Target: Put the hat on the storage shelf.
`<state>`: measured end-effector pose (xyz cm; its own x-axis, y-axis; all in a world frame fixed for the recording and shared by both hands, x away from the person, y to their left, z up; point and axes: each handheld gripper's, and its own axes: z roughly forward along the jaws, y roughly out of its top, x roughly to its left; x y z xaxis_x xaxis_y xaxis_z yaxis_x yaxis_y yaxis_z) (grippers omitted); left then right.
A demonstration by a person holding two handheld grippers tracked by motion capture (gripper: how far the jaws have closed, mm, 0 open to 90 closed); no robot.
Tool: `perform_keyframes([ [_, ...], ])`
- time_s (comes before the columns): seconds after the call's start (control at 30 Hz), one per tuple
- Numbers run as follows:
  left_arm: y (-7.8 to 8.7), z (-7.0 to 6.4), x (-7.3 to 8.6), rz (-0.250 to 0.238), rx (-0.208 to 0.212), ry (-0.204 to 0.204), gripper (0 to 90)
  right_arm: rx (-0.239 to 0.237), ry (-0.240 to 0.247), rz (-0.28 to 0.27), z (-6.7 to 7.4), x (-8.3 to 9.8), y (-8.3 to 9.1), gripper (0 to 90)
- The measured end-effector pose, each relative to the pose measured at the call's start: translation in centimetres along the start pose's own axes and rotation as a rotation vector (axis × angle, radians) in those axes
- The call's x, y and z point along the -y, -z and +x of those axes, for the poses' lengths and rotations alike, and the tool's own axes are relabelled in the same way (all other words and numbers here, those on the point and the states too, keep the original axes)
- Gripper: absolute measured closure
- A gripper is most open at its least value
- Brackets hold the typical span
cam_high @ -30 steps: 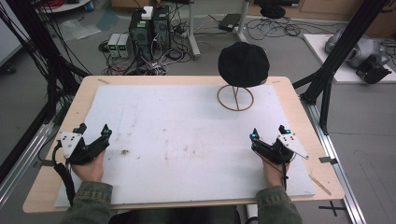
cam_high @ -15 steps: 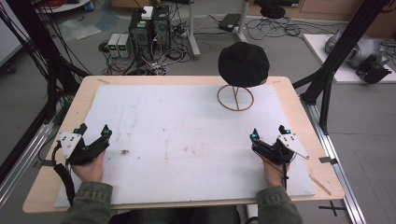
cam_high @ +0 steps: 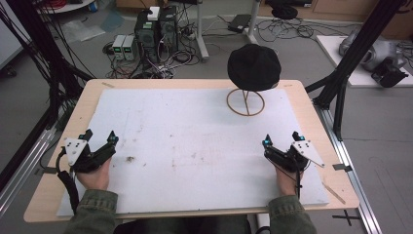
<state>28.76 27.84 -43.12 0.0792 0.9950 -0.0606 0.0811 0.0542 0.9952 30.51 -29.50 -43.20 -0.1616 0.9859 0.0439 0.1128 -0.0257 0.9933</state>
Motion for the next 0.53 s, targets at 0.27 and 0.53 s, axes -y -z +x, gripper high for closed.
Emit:
perform_keyframes([
  [0.27,-0.01,-0.21,0.06,0.013,0.015,-0.008,21.5,-0.006,-0.002,0.005,0.08,0.03,-0.03,1.3],
  [0.53,-0.05,-0.64,-0.31,0.029,0.060,-0.004,21.1,-0.007,0.006,0.005,0.02,0.07,-0.13,1.3],
])
